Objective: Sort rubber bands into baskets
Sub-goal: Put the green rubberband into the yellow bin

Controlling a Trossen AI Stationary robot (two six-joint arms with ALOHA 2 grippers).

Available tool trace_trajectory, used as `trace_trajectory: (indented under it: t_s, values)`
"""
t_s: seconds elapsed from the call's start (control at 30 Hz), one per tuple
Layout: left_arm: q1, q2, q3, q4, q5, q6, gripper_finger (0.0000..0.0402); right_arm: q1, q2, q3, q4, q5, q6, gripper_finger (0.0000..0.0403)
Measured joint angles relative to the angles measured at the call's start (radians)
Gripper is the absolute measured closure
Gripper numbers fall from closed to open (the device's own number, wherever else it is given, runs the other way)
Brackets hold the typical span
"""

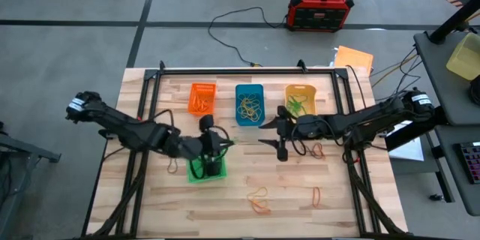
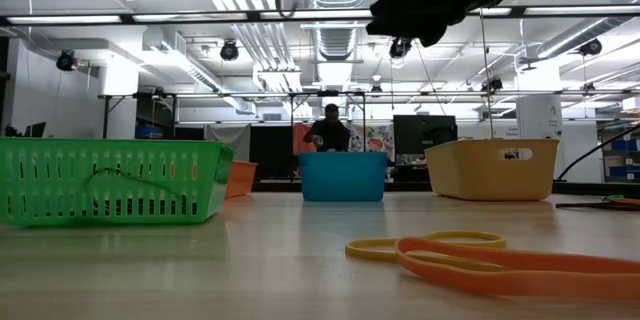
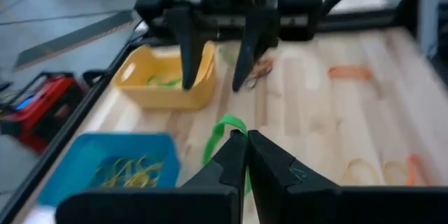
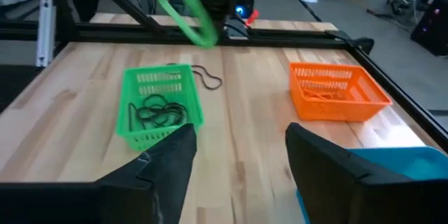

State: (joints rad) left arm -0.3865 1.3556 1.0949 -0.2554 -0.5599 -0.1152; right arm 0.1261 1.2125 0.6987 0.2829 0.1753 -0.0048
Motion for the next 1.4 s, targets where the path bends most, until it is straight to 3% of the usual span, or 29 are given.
trace_trajectory:
  t_s: [0.13,0.47,0.63,0.93,1.1,1.33,1.4]
  values:
    - [0.06,0.0,-0.069,0.189,0.1,0.027,0.0401,0.026,0.0,0.0,0.036,0.0,-0.017,0.0171]
    - [0.119,0.031,-0.144,0.465,0.134,0.025,0.0401,0.035,0.107,0.0,0.278,0.008,-0.099,0.0152]
    - [0.123,0.061,-0.145,0.493,0.134,0.02,0.0401,0.03,0.192,0.036,0.388,0.013,-0.14,0.0153]
    - [0.125,0.096,-0.146,0.559,0.129,0.018,0.0401,0.02,0.296,0.132,0.382,0.036,-0.164,0.016]
    - [0.125,0.097,-0.148,0.554,0.124,0.015,0.0401,0.018,0.297,0.135,0.381,0.037,-0.164,0.0211]
    - [0.125,0.097,-0.148,0.551,0.114,0.009,0.0401,0.018,0.294,0.135,0.35,0.044,-0.179,0.0365]
    - [0.126,0.095,-0.148,0.532,0.113,-0.006,0.0401,0.018,0.294,0.135,0.342,0.044,-0.183,0.0383]
